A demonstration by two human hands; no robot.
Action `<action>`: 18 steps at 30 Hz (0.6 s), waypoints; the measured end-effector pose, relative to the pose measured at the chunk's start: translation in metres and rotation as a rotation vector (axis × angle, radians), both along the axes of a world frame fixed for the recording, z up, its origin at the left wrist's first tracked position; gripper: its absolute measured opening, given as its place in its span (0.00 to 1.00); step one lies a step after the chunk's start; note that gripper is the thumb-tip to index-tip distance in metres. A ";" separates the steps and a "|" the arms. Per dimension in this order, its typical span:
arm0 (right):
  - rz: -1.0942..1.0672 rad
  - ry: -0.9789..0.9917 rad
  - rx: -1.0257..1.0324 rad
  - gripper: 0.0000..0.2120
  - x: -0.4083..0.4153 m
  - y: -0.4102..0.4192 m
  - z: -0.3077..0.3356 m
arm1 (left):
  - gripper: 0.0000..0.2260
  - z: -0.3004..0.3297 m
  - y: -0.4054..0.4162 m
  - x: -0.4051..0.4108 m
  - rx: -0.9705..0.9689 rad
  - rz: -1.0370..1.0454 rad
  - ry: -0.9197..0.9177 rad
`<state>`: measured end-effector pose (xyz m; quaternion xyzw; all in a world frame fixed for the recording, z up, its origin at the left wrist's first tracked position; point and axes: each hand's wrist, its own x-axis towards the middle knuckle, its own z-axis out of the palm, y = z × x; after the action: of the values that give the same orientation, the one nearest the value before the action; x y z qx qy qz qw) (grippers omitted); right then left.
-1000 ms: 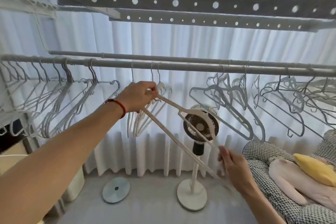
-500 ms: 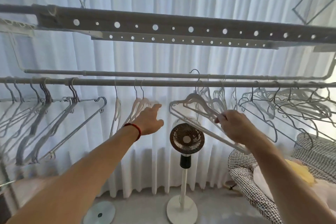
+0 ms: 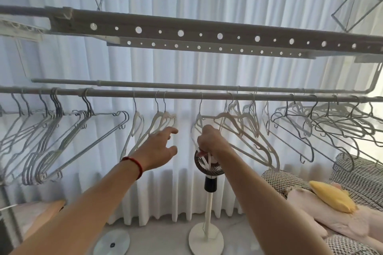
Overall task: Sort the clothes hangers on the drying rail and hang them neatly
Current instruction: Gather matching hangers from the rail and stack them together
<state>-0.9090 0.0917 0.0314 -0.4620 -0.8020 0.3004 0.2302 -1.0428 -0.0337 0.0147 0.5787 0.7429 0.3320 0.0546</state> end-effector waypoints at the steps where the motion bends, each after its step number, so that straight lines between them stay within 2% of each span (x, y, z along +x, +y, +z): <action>1: -0.009 0.008 0.012 0.05 0.001 -0.002 -0.005 | 0.23 0.001 -0.003 0.001 0.016 -0.001 -0.002; 5: -0.025 0.061 0.057 0.11 0.011 -0.009 -0.021 | 0.19 0.004 -0.005 0.015 0.111 -0.031 -0.002; 10: -0.156 0.180 0.338 0.09 0.063 0.006 -0.037 | 0.14 0.013 0.023 0.058 0.305 -0.068 0.023; 12: -0.218 0.185 0.452 0.12 0.094 0.027 -0.037 | 0.12 0.015 0.038 0.079 0.364 -0.094 0.028; 15: -0.310 0.072 0.520 0.16 0.133 0.076 -0.036 | 0.10 0.011 0.071 0.109 0.379 -0.096 0.073; 18: -0.362 -0.189 0.388 0.17 0.155 0.119 -0.044 | 0.13 0.007 0.126 0.137 0.210 0.025 0.184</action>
<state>-0.7545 0.2108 -0.0129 -0.5712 -0.7667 0.0510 0.2885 -0.9054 0.0927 0.0220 0.5998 0.7132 0.3541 -0.0788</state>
